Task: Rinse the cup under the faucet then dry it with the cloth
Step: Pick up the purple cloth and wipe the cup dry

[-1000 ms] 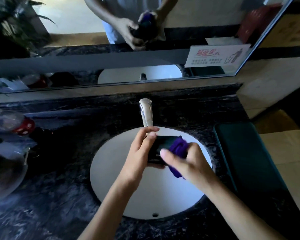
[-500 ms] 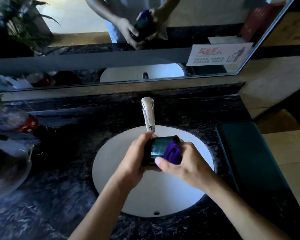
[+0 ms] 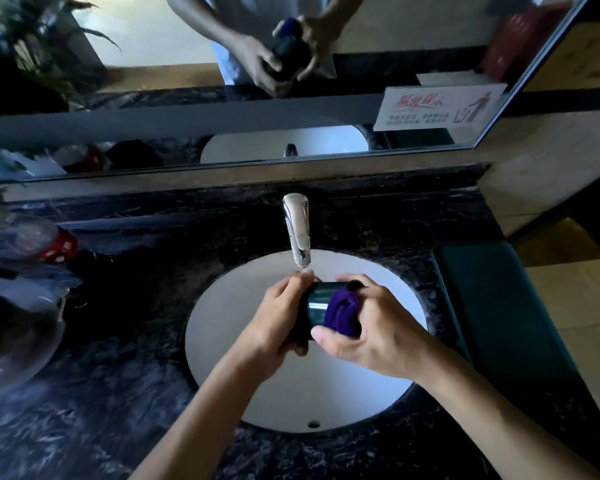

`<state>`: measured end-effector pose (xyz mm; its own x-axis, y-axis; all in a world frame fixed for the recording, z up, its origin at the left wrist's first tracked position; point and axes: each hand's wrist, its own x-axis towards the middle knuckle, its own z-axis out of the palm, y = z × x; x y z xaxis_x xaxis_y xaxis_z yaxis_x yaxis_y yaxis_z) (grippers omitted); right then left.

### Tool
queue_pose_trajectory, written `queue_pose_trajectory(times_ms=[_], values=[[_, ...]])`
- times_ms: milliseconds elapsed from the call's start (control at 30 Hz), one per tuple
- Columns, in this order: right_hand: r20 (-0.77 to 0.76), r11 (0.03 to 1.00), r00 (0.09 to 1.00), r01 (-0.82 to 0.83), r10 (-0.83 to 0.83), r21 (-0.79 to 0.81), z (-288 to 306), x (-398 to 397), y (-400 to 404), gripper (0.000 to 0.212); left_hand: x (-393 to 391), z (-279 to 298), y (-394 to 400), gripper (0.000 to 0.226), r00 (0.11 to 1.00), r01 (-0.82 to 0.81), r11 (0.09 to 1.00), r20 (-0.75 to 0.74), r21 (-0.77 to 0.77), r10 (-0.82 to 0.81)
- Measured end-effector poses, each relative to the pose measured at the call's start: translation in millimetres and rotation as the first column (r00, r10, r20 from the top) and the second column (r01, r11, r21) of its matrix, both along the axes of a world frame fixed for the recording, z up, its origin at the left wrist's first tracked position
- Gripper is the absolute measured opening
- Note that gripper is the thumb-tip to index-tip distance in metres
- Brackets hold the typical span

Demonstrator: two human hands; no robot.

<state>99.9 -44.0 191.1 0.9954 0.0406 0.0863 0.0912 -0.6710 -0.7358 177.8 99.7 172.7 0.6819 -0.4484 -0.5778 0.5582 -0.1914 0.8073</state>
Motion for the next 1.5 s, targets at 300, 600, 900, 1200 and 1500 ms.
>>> queue_pose_trajectory(times_ms=[300,600,900,1200,1500], values=[[-0.562,0.207,0.821,0.569,-0.098,0.795,19,15,13,0.027,-6,-15,3,0.018,0.569,-0.05,0.995,0.817,-0.087,0.099],[0.073,0.994,0.993,0.092,-0.097,0.066,-8,-2,13,0.033,-3,0,-3,0.026,0.993,-0.099,0.991,-0.075,-0.088,0.092],[-0.628,0.255,0.768,0.636,-0.126,0.728,14,14,20,0.041,-21,-24,6,0.028,0.487,-0.11,0.99,0.863,-0.091,0.134],[-0.059,0.921,0.974,0.224,-0.217,0.32,8,-4,17,0.031,-1,22,3,0.021,0.992,-0.102,0.986,0.061,-0.128,0.111],[-0.401,0.501,0.863,0.505,-0.309,0.703,24,14,19,0.036,-14,12,0,0.011,0.671,-0.127,0.968,0.7,-0.218,0.246]])
